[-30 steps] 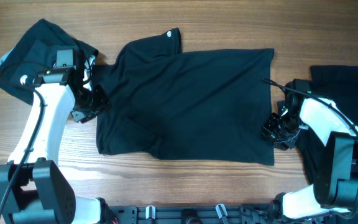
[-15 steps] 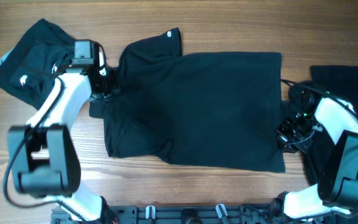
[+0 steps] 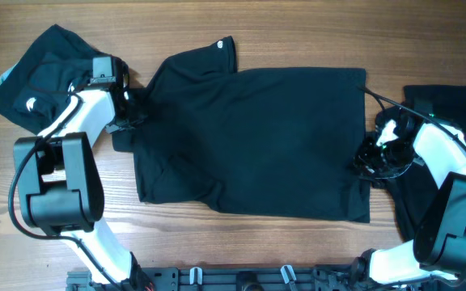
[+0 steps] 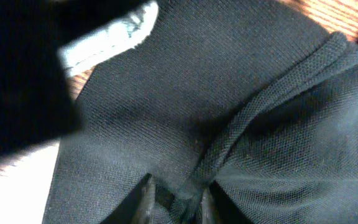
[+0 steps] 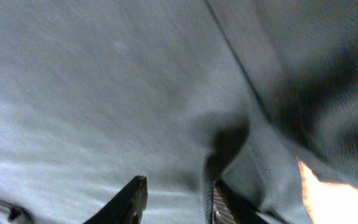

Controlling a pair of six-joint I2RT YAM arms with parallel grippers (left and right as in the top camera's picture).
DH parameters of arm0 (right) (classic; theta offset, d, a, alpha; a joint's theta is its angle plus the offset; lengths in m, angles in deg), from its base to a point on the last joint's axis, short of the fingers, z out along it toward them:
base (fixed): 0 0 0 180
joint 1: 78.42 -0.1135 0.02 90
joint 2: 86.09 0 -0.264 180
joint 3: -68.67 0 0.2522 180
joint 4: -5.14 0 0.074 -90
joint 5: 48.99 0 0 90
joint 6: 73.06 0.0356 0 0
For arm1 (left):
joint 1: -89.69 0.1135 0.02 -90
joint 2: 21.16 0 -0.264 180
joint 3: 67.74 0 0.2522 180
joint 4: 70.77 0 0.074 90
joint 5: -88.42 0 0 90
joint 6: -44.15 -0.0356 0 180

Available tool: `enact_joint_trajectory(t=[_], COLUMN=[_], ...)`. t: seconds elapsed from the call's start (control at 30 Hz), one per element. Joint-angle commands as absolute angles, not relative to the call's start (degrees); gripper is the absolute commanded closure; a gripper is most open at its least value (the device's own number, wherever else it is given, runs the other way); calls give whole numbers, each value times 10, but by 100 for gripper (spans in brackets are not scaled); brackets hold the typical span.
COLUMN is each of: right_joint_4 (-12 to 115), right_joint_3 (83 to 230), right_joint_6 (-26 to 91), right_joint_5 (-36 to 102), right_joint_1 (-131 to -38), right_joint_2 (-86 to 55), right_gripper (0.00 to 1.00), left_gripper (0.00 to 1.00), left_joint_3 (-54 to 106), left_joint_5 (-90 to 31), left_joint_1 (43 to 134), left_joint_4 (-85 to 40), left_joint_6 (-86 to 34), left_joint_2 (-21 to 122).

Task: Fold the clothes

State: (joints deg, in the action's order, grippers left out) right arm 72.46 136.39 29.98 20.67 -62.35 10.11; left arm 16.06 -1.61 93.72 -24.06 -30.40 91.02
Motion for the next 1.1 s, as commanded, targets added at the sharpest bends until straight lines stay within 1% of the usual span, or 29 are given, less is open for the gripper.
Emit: enact_joint_trajectory(t=[0.0,0.03,0.07,0.13,0.17,0.2,0.23,0.27,0.3,0.33,0.43,0.5,0.53,0.57,0.6,0.67,0.73,0.83,0.93,0.97,1.0,1.03,1.07], right_joint_4=[734,734,735,732,718,713,714,724,729,737,761,779,789,799,813,841,870,894,899,902,914,931,945], right_joint_3=[1370,1362,1348,1314,1300,1288,1281,1281,1281,1283,1308,1343,1364,1385,1404,1441,1474,1493,1493,1493,1493,1493,1492], right_joint_6=[221,238,283,378,392,417,450,489,502,508,513,496,468,420,395,370,360,365,365,364,364,365,367], right_joint_5=[115,121,150,227,231,234,258,326,359,384,402,401,391,364,346,308,280,280,291,298,315,322,323], right_joint_1=[-629,-640,-654,-677,-684,-685,-684,-684,-681,-670,-625,-594,-582,-578,-578,-578,-579,-579,-579,-579,-579,-579,-579], right_joint_2=[90,90,91,92,92,92,92,92,92,92,92,90,88,86,85,85,84,80,79,79,79,79,79], right_gripper=[61,62,62,67,67,72,80,85,88,94,96,96,92,76,68,64,64,63,61,58,42,37,35], left_gripper=[68,67,67,66,65,66,65,65,65,65,65,65,65,64,64,60,57,53,52,52,51,51,51], left_joint_3=[158,158,157,157,157,157,157,157,157,157,157,157,157,157,157,157,157,157,157,157,157,157,157], left_joint_5=[-35,-35,-35,-35,-35,-35,-35,-35,-35,-35,-35,-35,-35,-35,-35,-35,-35,-35,-35,-35,-35,-35,-35], left_joint_1=[948,947,947,947,947,947,947,947,947,947,947,947,947,947,947,947,947,947,947,947,947,947,947], left_joint_4=[-238,-238,-238,-241,-243,-246,-248,-249,-250,-249,-249,-249,-249,-249,-249,-250,-249,-249,-249,-250,-249,-249,-249], left_joint_6=[-300,-300,-300,-300,-300,-300,-300,-300,-300,-300,-300,-300,-300,-300,-300,-300,-300,-300,-300,-300,-301,-303,-304], left_joint_2=[901,901,902,902,902,902,902,902,902,902,902,902,902,902,902,902,902,902,902,902,902,902,902])
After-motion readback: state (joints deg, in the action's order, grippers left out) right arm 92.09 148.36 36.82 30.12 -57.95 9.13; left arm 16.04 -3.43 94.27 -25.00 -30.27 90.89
